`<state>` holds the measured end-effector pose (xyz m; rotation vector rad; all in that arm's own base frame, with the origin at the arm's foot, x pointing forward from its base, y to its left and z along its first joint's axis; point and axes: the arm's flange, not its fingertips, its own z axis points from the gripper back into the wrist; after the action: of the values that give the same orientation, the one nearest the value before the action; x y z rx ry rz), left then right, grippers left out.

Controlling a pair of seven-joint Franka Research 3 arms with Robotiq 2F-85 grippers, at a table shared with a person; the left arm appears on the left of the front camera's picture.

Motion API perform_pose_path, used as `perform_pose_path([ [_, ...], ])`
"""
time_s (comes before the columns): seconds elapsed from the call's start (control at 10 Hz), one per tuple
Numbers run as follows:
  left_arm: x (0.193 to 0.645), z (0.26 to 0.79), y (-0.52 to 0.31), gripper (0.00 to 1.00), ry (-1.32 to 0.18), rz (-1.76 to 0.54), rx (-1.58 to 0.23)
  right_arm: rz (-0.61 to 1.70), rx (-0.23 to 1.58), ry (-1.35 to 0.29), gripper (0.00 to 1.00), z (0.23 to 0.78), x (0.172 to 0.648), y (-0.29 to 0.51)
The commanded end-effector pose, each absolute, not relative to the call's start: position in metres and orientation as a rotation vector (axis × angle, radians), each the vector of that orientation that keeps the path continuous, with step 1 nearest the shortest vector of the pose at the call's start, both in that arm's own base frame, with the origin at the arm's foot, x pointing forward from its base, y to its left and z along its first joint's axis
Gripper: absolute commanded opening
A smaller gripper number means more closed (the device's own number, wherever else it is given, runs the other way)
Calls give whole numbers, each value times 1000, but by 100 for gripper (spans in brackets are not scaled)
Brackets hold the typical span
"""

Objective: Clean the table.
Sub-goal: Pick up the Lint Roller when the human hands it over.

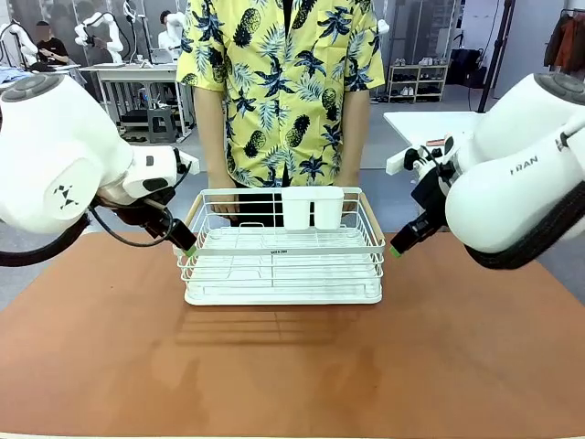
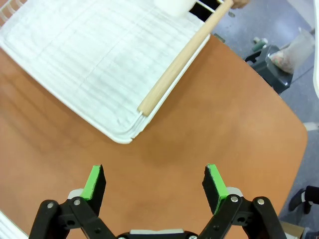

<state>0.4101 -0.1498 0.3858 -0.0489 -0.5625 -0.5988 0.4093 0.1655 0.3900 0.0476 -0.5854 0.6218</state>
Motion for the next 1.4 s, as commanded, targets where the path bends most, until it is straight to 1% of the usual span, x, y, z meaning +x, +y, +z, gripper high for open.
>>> perform_pose_path([
  [0.0, 428, 430, -107, 100, -529, -556, -291, 535, 246, -487, 100, 439, 442, 156],
  [0.1, 430, 441, -91, 100, -527, -523, -406, 527, 313, -455, 100, 451, 449, 153],
  [0.2, 427, 451, -75, 100, -550, -487, -584, 486, 424, -435, 100, 464, 455, 145],
  [0.4, 412, 465, -31, 100, -654, -428, -872, 269, 705, -339, 100, 490, 471, 104],
  [0.5, 402, 467, -8, 100, -690, -411, -975, 187, 826, -297, 100, 499, 473, 79],
  [0.6, 392, 467, 15, 100, -722, -365, -1042, 113, 930, -267, 100, 505, 472, 51],
  [0.7, 384, 465, 38, 100, -741, -317, -1071, 77, 1001, -248, 100, 507, 467, 24],
  [0.8, 377, 462, 59, 100, -714, -249, -1066, 33, 1071, -233, 100, 508, 459, -6],
  [1.1, 355, 466, 114, 100, -694, -138, -1048, -18, 1156, -277, 100, 521, 426, -91],
  [1.2, 343, 469, 133, 100, -740, -80, -1048, -73, 1202, -293, 100, 517, 414, -120],
  [1.3, 335, 473, 146, 100, -779, -51, -1048, -131, 1207, -304, 100, 509, 408, -143],
])
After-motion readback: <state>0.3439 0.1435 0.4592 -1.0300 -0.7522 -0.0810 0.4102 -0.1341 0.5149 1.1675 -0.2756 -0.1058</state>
